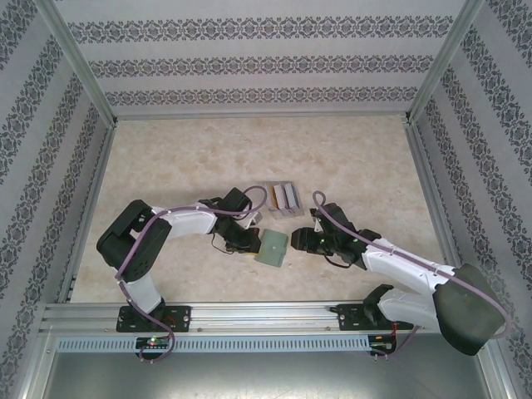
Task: Put the credit cards into the card holder
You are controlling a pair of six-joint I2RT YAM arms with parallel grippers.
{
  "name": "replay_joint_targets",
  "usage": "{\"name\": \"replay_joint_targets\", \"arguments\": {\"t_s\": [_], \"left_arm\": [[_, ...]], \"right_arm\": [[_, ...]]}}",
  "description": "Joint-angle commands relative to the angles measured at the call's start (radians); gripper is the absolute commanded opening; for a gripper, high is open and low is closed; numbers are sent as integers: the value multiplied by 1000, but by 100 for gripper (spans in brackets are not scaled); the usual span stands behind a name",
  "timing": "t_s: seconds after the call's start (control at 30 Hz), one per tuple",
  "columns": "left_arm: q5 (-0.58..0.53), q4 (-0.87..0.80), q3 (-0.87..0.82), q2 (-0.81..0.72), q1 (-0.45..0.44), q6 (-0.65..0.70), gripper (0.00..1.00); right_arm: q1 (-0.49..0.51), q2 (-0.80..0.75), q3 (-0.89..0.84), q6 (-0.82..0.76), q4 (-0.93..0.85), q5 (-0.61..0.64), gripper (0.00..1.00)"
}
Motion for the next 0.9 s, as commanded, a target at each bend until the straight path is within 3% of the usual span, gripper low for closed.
{"name": "replay_joint_targets", "arguments": {"t_s": [0.0,0.2,0.63,0.87], "left_arm": [[0,62,-11,-30,-16,-53,0],[8,182,-64,-139,-17,-242,0],[15,151,-48,-216,-20,-267,0],[15,186,-55,-213,-21,-300,0]], "right_arm": [[45,27,51,3,-41,18,50],[130,108,179,85,-186,156,53],[172,291,334,84,-199,217,50],[173,359,364,57,-166,168,49]]}}
